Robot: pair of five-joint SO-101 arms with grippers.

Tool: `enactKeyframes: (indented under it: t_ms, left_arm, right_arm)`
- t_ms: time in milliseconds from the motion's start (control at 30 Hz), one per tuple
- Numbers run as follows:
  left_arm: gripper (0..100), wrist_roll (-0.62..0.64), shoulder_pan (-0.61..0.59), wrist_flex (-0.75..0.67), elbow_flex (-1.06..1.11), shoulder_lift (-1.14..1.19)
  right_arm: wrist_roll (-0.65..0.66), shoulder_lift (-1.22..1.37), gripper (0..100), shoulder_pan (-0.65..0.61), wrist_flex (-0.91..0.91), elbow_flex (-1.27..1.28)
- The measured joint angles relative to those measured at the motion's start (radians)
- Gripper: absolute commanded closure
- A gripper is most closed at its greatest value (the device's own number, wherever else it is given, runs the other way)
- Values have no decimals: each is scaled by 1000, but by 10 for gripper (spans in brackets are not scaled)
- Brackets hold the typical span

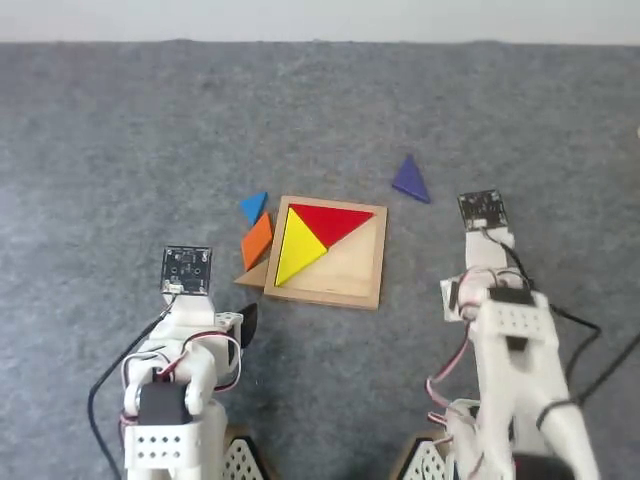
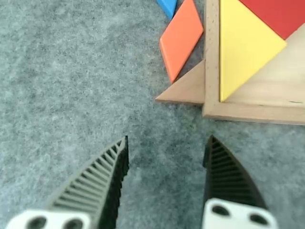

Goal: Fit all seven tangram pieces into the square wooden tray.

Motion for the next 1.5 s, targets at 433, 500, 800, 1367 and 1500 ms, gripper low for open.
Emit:
enactKeyframes:
  t_ms: [433, 500, 800, 1367, 1500]
  left_arm:
    - [756, -457, -239, -129, -23, 0]
    - [756, -448, -249, -137, -61, 0]
    - [757, -371, -224, 46, -537, 155]
    - [757, -391, 66, 52, -1208, 1562]
    - [758, -382, 97, 11, -1290, 1784]
  right_arm:
    - [8, -71, 608, 3, -2, 21]
    - [8, -71, 608, 38, 32, 21]
    - [41, -362, 608, 92, 95, 181]
    - [44, -1191, 608, 84, 431, 448]
    - [44, -1189, 608, 91, 446, 448]
